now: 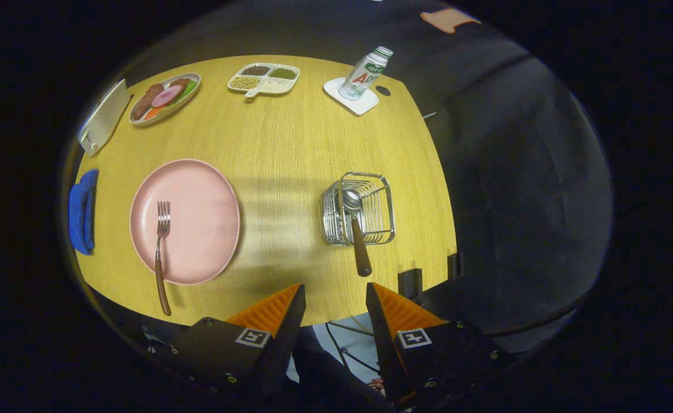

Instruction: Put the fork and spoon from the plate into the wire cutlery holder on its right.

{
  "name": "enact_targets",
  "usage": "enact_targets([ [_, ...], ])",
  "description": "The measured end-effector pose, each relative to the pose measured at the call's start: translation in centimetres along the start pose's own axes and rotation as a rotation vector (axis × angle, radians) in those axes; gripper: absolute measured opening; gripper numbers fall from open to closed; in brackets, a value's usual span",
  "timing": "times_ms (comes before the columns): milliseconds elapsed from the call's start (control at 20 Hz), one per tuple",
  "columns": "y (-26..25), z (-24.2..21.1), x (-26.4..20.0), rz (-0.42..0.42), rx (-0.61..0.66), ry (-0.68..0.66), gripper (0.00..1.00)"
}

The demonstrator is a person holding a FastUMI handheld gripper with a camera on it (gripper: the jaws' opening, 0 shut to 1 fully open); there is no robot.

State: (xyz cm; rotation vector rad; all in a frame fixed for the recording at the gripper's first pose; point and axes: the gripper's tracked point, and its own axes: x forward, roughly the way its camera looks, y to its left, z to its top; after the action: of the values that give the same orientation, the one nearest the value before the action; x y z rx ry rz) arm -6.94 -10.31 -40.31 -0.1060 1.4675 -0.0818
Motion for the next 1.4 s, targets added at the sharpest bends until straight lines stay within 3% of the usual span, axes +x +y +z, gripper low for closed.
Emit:
enact_targets([
  [400,8.2,-2.1,-3.0,0.043,-0.099,-0.08,0.66],
  [700,15.3,-4.3,-3.5,0.109,-0.192,-0.053,0.66],
  [1200,21.2,-6.6,0.4,0.16,-0.138,0.096,0.66],
  [1400,22.1,-6.3,2.1,0.169,-0.149,0.089,0.64],
])
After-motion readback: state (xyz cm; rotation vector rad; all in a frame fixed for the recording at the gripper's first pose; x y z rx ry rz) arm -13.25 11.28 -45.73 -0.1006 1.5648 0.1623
